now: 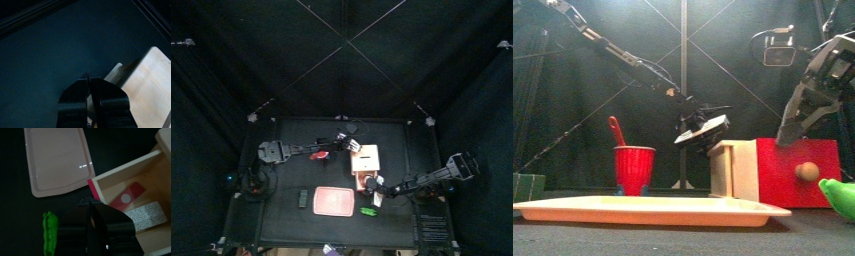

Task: Close drawer

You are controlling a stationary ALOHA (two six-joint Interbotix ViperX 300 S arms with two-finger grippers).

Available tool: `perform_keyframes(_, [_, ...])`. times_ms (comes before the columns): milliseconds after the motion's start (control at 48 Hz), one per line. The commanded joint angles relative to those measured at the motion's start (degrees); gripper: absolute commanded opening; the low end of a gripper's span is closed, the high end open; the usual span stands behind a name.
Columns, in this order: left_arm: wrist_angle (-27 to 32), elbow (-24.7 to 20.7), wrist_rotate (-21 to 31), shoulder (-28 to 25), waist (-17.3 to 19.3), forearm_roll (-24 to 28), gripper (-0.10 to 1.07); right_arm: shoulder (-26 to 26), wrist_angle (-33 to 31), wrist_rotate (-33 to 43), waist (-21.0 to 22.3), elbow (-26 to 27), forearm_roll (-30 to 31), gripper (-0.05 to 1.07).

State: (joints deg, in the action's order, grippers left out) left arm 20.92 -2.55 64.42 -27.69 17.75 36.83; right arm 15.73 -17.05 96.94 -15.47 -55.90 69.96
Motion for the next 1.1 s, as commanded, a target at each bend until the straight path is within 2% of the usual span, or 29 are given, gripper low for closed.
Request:
perform_keyframes(0, [-0.3, -1.5, -0.1, 1.1, -0.4, -0.2, 0.42, 0.2, -2.8, 0.0, 1.7, 0.9, -0.2, 0.51])
perform_keyframes(250, [-0.4, -1.5, -0.1, 1.0, -0.4, -0.3, 0.43, 0.2, -4.8, 0.1, 3.9, 1.1, 1.2, 0.51])
perform_keyframes(542, [-0.4, -1.6, -0.1, 1.1, -0.3, -0.2, 0.43, 0.1, -4.7, 0.1, 10.4, 1.4, 6.2, 0.51])
perform_keyframes(729, [-0.3, -2.2, -0.1, 1.0, 0.0, -0.8, 0.43, -0.3, -4.3, 0.3, 14.5, 1.7, 6.8, 0.51])
perform_keyframes(1083, [-0.4, -3.3, -0.2, 0.4, 1.0, -1.1, 0.43, -4.7, -4.0, 0.3, 18.6, 4.5, 8.3, 0.51])
